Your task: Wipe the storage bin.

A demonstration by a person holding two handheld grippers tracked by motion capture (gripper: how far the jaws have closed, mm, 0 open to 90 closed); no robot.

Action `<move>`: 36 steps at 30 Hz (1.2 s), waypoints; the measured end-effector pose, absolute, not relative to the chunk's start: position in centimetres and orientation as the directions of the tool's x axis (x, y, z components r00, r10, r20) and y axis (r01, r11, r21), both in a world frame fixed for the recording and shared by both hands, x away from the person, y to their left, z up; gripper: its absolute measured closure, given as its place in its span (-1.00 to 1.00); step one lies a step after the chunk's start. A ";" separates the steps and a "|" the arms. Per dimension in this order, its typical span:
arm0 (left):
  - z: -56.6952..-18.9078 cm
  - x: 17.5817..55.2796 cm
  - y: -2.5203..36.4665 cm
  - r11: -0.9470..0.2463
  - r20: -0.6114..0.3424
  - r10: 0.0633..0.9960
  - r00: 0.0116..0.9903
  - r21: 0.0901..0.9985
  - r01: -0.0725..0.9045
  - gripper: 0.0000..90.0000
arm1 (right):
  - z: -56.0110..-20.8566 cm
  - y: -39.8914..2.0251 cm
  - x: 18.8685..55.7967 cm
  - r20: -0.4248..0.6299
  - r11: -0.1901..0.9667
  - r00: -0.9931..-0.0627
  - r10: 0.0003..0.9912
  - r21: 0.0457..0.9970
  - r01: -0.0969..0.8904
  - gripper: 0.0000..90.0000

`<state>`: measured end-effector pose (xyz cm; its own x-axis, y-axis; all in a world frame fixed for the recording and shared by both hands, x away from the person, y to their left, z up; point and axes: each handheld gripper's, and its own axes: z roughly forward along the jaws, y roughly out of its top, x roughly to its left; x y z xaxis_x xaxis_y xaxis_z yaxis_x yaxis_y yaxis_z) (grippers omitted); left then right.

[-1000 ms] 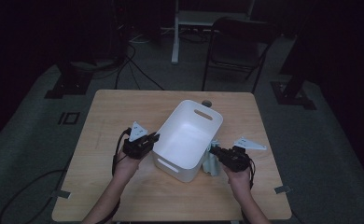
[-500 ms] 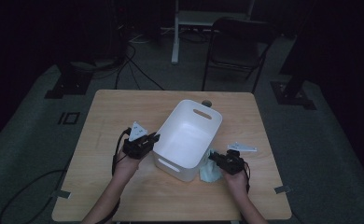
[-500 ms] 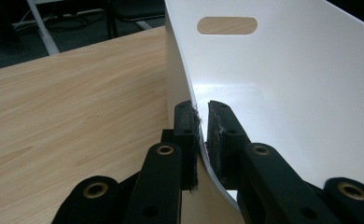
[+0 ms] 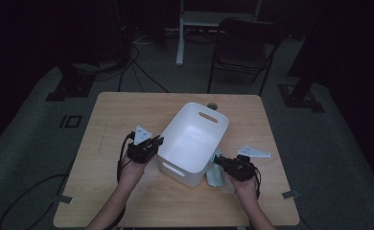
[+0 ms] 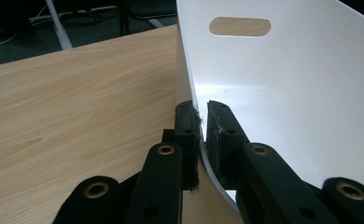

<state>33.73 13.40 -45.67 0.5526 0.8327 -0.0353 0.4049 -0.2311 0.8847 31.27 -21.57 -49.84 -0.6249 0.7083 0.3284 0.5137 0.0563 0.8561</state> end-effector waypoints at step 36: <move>-45.7 33.7 13.2 -0.239 -0.028 0.823 0.567 0.888 0.392 0.82 | -54.4 -21.2 33.4 0.330 0.115 -0.543 0.772 0.768 0.630 0.89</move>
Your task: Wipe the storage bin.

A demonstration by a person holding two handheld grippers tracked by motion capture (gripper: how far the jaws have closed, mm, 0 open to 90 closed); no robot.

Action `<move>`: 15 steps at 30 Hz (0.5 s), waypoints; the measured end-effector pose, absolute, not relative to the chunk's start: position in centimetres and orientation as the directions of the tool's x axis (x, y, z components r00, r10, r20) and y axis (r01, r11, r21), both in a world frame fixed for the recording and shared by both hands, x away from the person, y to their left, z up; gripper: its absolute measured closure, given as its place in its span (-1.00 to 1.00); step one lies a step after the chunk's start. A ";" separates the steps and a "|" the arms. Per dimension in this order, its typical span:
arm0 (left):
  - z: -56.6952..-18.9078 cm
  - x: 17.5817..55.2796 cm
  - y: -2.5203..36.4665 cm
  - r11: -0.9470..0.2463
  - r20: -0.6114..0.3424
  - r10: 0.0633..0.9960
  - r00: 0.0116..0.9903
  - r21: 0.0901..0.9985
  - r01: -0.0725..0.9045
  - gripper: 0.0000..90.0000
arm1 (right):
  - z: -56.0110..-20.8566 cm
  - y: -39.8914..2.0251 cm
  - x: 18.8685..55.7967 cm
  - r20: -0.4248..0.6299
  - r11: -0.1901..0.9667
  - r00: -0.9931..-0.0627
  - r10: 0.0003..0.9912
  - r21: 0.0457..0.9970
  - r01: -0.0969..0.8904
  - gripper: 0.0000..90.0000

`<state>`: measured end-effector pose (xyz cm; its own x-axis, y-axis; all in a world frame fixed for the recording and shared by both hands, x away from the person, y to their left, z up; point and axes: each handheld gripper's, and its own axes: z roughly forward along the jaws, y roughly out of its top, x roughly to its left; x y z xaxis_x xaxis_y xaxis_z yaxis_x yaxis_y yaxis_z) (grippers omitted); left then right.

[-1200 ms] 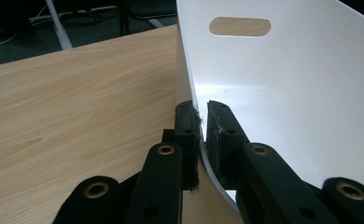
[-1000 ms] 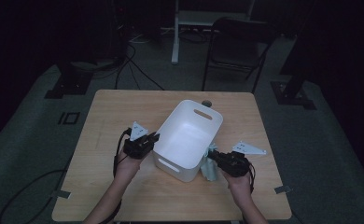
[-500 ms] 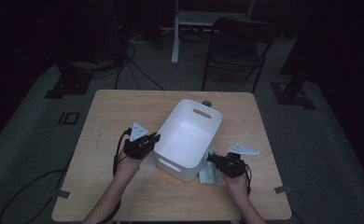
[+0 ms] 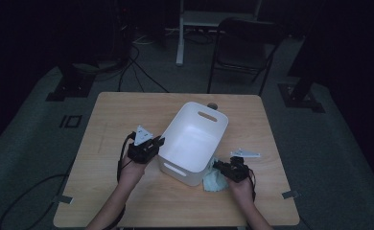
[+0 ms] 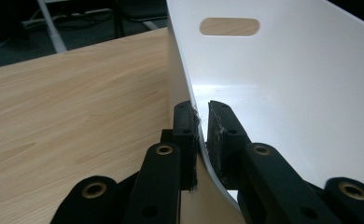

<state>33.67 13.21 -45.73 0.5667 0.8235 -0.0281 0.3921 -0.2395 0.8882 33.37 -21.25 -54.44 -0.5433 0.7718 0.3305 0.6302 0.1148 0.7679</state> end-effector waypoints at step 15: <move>-45.8 33.6 13.2 -0.233 -0.032 0.825 0.564 0.890 0.392 0.85 | -47.7 -20.6 28.6 0.292 0.063 -0.676 0.677 0.891 0.449 0.88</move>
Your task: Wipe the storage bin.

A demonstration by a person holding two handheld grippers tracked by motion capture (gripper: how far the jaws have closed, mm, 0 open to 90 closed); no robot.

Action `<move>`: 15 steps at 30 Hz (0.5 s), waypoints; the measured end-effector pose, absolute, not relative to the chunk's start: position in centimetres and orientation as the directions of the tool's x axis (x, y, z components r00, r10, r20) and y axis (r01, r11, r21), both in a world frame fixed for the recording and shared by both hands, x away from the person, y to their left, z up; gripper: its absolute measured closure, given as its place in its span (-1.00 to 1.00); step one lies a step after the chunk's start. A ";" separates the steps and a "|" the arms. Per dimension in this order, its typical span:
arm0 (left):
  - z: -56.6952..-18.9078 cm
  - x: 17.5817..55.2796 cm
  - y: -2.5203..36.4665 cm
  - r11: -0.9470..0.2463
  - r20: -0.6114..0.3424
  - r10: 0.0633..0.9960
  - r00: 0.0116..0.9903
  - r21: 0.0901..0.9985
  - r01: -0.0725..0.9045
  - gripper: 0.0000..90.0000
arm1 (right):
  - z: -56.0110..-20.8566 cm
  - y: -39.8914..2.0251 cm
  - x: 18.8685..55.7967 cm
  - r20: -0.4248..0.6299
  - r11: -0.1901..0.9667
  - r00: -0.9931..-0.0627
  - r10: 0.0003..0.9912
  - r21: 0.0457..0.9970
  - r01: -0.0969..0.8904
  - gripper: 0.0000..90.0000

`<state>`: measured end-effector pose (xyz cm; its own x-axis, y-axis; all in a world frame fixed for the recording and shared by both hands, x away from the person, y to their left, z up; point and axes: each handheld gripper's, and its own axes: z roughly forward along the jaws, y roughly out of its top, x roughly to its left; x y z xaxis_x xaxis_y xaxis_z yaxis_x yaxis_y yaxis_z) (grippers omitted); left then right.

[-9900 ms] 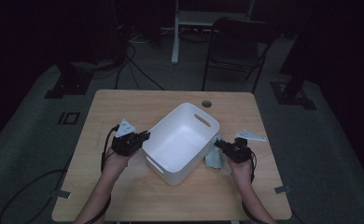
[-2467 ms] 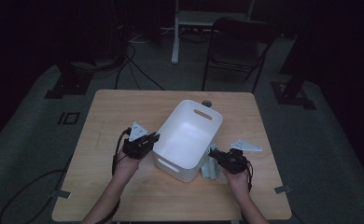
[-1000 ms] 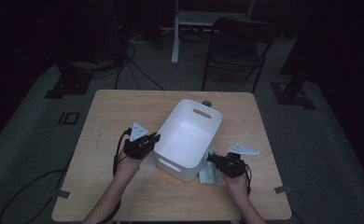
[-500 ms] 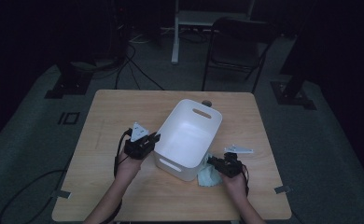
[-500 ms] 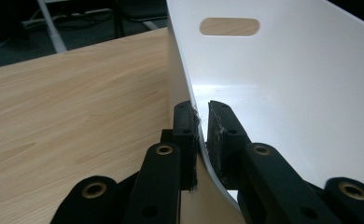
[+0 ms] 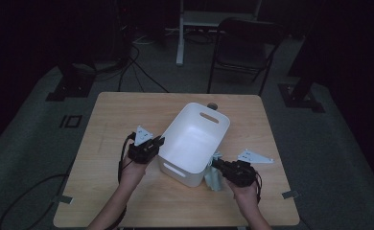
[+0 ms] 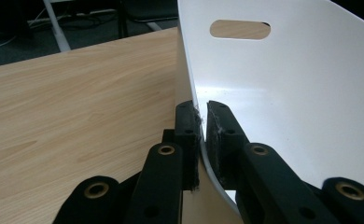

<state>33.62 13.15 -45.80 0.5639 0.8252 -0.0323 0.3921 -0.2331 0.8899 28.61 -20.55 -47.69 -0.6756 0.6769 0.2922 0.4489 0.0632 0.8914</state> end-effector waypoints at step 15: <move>-45.9 33.6 13.1 -0.225 -0.047 0.817 0.575 0.891 0.394 0.83 | -51.1 -20.9 30.4 0.332 0.066 -0.615 0.716 0.844 0.532 0.89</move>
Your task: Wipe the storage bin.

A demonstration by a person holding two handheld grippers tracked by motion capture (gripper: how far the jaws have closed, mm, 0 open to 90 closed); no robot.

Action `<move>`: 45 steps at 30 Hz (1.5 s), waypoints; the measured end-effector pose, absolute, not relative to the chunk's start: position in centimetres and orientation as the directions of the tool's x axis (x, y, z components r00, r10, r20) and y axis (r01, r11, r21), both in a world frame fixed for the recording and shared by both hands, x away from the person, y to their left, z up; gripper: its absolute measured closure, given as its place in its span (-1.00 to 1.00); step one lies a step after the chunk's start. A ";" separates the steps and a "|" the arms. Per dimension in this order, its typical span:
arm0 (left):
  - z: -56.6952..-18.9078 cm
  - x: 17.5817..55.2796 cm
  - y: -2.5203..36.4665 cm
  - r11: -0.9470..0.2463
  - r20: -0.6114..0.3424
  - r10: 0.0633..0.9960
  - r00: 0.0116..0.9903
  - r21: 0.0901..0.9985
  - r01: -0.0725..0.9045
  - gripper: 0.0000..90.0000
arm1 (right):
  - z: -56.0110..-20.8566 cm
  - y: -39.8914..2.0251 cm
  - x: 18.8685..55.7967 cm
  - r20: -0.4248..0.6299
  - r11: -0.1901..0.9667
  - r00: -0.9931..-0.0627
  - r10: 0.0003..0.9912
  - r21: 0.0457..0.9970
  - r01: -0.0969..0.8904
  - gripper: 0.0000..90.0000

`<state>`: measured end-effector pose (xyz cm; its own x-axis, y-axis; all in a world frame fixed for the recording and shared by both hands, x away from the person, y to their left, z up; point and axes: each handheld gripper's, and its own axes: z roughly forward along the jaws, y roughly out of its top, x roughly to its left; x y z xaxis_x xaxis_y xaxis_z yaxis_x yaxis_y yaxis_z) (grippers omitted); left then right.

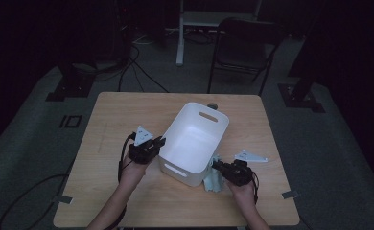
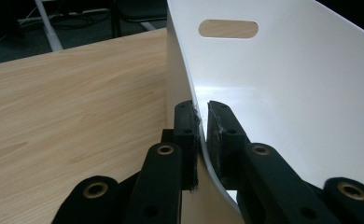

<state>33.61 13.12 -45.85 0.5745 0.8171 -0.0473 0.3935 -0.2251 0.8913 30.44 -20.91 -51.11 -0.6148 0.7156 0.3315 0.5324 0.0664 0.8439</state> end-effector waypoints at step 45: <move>-45.9 33.3 12.6 -0.238 -0.028 0.828 0.559 0.887 0.396 0.84 | -51.0 -19.8 27.6 0.325 0.090 -0.656 0.681 0.852 0.515 0.88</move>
<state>33.32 12.56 -45.85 0.5595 0.8284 -0.0275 0.3955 -0.2377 0.8872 27.61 -19.78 -50.97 -0.6562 0.6811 0.3247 0.5154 0.0903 0.8522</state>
